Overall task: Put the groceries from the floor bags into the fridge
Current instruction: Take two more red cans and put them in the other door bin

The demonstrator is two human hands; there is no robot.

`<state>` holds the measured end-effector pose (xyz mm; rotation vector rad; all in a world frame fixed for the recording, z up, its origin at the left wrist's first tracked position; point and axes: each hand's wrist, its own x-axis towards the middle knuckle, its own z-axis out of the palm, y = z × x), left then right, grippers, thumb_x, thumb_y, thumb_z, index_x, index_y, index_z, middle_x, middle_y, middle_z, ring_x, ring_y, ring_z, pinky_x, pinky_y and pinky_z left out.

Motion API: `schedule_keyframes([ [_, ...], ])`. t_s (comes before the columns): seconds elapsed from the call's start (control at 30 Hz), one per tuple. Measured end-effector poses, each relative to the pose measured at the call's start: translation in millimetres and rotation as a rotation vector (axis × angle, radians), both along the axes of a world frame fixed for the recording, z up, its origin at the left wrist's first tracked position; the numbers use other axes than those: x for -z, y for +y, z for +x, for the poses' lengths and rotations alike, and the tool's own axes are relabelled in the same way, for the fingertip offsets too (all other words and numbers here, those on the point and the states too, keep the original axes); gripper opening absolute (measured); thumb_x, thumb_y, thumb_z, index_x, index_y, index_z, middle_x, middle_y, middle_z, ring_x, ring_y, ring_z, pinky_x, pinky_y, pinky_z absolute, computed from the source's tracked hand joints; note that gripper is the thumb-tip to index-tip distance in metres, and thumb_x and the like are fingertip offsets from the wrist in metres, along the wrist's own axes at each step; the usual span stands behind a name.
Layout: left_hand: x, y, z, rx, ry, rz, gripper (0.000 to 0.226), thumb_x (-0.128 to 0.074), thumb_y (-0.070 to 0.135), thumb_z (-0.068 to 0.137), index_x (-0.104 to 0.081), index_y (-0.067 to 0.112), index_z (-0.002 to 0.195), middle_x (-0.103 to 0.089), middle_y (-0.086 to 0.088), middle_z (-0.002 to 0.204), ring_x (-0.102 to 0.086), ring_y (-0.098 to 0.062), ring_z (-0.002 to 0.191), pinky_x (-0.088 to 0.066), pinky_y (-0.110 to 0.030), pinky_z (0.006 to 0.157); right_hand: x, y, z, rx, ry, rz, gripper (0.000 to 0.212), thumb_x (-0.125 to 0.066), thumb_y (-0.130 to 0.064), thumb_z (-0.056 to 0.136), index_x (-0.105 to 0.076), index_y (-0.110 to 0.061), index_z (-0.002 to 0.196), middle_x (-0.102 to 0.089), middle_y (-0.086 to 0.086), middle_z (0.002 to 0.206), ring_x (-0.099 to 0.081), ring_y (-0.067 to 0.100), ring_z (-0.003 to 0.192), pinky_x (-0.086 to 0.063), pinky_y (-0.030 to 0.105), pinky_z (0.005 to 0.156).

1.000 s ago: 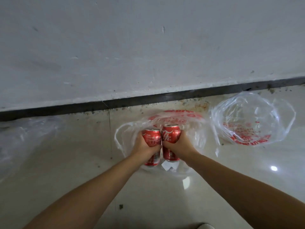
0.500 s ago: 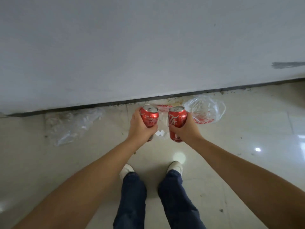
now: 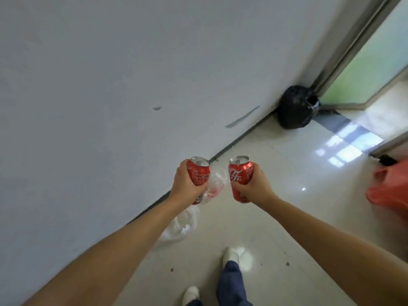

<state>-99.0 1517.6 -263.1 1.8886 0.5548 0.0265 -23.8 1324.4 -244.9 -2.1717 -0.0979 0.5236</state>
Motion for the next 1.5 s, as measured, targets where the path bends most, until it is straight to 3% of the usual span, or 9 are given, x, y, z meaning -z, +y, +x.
schedule_keyframes([
  [0.13,-54,-67,24,0.260,-0.095,0.034,0.070,-0.078,0.017,0.066,-0.037,0.024,0.122,-0.052,-0.001,0.116,-0.058,-0.018,0.105,-0.049,-0.035,0.093,-50,-89,-33,0.270,-0.089,0.050,0.069,-0.080,-0.024,0.068,-0.041,-0.018,0.125,-0.055,0.005,0.117,-0.058,0.018,0.101,-0.048,0.027,0.078],
  [0.4,-135,-298,26,0.792,-0.221,0.069,0.078,-0.079,0.016,0.070,-0.030,0.021,0.131,-0.046,-0.004,0.126,-0.052,-0.020,0.112,-0.048,-0.033,0.091,-140,-299,-139,0.773,-0.273,0.094,0.066,-0.080,-0.022,0.067,-0.043,-0.018,0.122,-0.056,0.005,0.115,-0.059,0.019,0.102,-0.051,0.037,0.088],
  [0.53,-171,-442,-17,1.006,-0.231,-0.100,0.067,-0.075,0.009,0.074,-0.031,0.030,0.120,-0.051,0.001,0.112,-0.056,-0.006,0.090,-0.043,-0.014,0.068,-171,-413,-218,0.974,-0.351,0.070,0.068,-0.081,-0.021,0.069,-0.042,-0.017,0.125,-0.056,0.005,0.119,-0.059,0.019,0.105,-0.050,0.036,0.092],
  [0.67,-192,-577,-73,1.130,-0.241,-0.193,0.071,-0.075,0.014,0.076,-0.030,0.025,0.130,-0.052,0.005,0.110,-0.056,-0.011,0.097,-0.048,-0.031,0.086,-192,-521,-299,1.109,-0.389,0.080,0.064,-0.078,-0.017,0.074,-0.040,-0.015,0.127,-0.058,0.001,0.115,-0.058,0.015,0.101,-0.049,0.032,0.089],
  [0.83,-230,-720,-130,1.289,-0.289,-0.262,0.064,-0.071,0.009,0.080,-0.030,0.024,0.127,-0.048,0.010,0.100,-0.049,0.005,0.081,-0.044,-0.029,0.082,-215,-653,-366,1.209,-0.442,0.070,0.066,-0.077,-0.019,0.076,-0.037,-0.019,0.129,-0.057,0.000,0.118,-0.058,0.017,0.106,-0.048,0.039,0.096],
  [1.1,-286,-897,-125,1.444,-0.424,-0.237,0.074,-0.072,0.013,0.080,-0.025,0.019,0.137,-0.051,-0.001,0.115,-0.054,-0.014,0.101,-0.042,-0.030,0.083,-251,-820,-369,1.325,-0.602,0.103,0.070,-0.077,-0.017,0.076,-0.037,-0.016,0.133,-0.057,0.005,0.123,-0.058,0.021,0.110,-0.049,0.041,0.094],
  [1.3,-330,-1049,-90,1.563,-0.479,-0.305,0.079,-0.072,0.013,0.080,-0.022,0.024,0.140,-0.050,0.001,0.118,-0.053,-0.012,0.102,-0.043,-0.031,0.084,-310,-950,-343,1.386,-0.761,0.025,0.073,-0.076,-0.019,0.077,-0.033,-0.018,0.136,-0.055,0.002,0.123,-0.056,0.018,0.108,-0.047,0.038,0.093],
  [1.43,-377,-1152,-68,1.670,-0.556,-0.345,0.076,-0.072,0.011,0.079,-0.025,0.025,0.138,-0.052,0.004,0.110,-0.053,0.000,0.087,-0.043,-0.021,0.072,-359,-1031,-326,1.440,-0.864,-0.028,0.070,-0.075,-0.016,0.078,-0.034,-0.017,0.135,-0.055,0.003,0.124,-0.055,0.018,0.107,-0.046,0.037,0.094],
  [1.5,-396,-1199,-63,1.692,-0.563,-0.377,0.077,-0.072,0.012,0.080,-0.024,0.025,0.138,-0.051,0.006,0.109,-0.053,-0.002,0.089,-0.043,-0.027,0.077,-377,-1067,-322,1.466,-0.906,-0.066,0.070,-0.075,-0.017,0.078,-0.035,-0.016,0.135,-0.055,0.004,0.124,-0.056,0.020,0.110,-0.046,0.040,0.097],
])
